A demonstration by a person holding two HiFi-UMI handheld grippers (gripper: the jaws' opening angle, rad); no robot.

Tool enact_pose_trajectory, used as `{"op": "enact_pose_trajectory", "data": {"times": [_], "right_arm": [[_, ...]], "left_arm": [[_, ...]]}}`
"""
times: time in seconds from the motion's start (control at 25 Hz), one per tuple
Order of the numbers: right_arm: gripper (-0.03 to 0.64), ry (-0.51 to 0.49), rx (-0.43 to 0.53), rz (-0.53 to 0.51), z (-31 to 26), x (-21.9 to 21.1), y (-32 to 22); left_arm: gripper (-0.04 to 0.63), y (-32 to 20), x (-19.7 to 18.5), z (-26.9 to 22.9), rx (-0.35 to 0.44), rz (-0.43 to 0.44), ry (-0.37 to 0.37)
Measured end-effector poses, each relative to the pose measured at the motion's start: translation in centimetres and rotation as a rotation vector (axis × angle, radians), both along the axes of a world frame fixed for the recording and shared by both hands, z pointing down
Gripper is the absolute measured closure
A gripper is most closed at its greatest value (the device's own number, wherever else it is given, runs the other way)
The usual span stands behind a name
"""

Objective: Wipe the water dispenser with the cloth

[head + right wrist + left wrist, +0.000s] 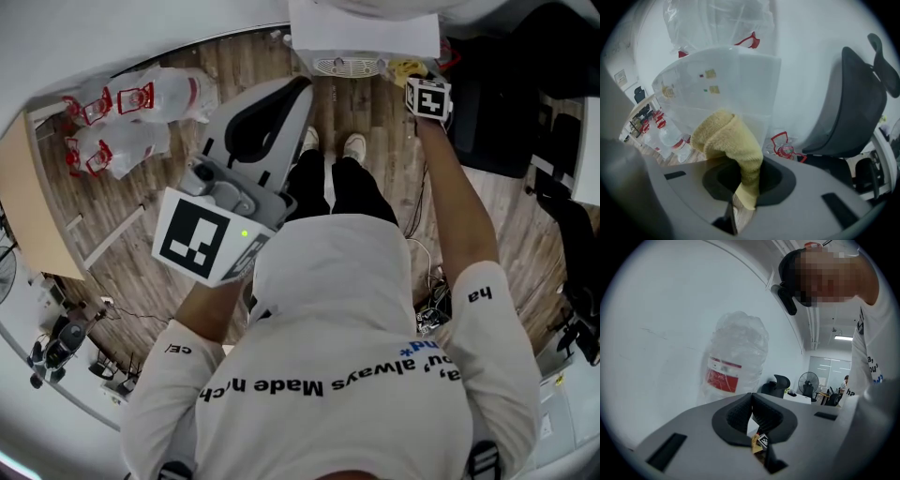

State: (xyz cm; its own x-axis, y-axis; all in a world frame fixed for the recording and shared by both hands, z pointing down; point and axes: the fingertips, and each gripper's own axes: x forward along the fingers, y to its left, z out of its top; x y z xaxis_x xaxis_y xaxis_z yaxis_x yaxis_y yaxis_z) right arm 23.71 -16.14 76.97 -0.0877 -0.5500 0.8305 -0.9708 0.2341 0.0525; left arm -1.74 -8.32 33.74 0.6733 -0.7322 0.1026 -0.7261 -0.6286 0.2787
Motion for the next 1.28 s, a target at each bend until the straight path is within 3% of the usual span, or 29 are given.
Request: {"op": "enact_pose_trajectory", "data": {"times": [1.28], "right_arm": [[0.552, 0.026, -0.037, -0.014, 8.2, 0.1, -0.4]], "left_arm": [[0.575, -1.6, -0.5, 9.3, -0.032, 0.016, -0.012]]}}
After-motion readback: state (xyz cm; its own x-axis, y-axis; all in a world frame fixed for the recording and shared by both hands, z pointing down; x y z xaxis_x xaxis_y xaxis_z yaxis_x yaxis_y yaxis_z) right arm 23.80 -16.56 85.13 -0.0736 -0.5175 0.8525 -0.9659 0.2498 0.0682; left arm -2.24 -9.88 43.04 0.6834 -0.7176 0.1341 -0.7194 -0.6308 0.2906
